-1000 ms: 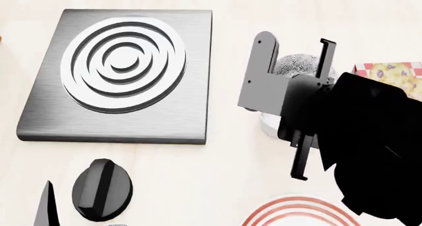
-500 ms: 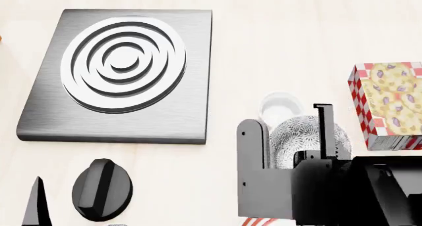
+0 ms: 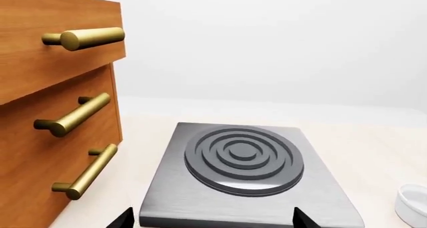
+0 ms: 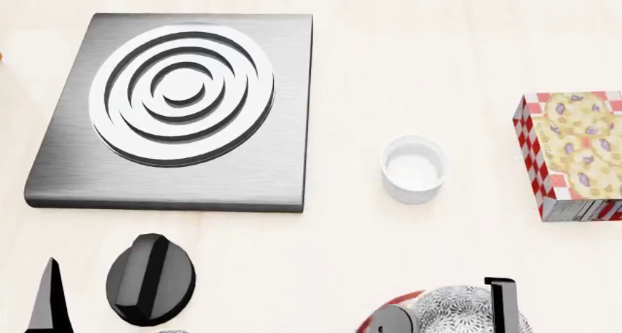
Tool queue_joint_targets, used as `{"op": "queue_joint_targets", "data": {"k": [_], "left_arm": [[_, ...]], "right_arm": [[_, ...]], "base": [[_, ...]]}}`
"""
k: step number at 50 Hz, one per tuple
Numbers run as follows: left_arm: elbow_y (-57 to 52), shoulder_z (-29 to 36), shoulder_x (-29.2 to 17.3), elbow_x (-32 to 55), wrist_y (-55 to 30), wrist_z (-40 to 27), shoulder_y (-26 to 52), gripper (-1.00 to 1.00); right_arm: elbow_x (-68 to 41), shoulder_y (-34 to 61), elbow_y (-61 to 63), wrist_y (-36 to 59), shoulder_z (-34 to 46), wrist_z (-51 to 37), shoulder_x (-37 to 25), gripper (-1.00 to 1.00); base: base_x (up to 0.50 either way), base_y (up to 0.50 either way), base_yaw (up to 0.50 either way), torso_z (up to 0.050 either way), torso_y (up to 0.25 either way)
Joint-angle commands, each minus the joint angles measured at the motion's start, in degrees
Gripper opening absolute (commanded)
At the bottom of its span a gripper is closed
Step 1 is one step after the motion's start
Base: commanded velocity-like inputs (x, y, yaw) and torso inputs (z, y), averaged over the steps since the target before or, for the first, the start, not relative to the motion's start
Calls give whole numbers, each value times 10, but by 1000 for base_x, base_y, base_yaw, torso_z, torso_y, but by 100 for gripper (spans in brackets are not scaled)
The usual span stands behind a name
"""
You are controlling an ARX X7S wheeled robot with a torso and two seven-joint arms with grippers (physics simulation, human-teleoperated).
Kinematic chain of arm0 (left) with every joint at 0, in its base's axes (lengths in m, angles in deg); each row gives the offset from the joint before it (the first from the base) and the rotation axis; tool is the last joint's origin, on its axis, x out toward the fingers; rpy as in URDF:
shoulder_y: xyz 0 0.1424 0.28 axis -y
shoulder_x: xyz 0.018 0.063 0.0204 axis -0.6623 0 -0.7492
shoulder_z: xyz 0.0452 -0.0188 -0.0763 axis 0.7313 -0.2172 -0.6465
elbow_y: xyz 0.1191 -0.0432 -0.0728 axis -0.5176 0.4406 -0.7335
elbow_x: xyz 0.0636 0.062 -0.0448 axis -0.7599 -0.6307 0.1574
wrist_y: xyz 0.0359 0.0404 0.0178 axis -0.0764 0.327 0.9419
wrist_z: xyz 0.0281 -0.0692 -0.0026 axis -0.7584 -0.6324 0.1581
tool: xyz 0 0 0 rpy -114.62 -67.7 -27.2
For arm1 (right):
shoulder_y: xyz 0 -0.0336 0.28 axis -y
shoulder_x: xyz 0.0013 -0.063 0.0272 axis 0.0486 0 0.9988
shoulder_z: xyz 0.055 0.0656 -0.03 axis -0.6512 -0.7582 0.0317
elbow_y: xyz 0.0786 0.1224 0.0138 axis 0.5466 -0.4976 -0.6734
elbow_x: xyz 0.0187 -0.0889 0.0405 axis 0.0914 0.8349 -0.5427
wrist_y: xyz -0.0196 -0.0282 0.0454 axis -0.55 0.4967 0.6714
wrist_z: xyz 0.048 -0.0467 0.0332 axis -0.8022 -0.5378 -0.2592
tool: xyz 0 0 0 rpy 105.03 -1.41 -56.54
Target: Pick the akita bowl on the ramekin and place it on the plate.
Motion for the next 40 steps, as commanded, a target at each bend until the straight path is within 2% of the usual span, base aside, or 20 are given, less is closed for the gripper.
{"op": "queue_joint_targets", "data": {"k": [1, 20, 40], "left_arm": [[0, 4, -2, -1, 2, -3, 0, 100], [6, 6, -5, 2, 5, -6, 1, 100], [6, 10, -9, 5, 7, -10, 2, 100]], "right_arm": [[-65, -18, 35, -4, -13, -54, -36, -100], [-148, -14, 29, -36, 32, -146, -48, -100], [-103, -29, -6, -71, 61, -186, -35, -100]], "base": [[0, 0, 0, 0, 15], [0, 0, 0, 0, 0], [0, 0, 0, 0, 0]]}}
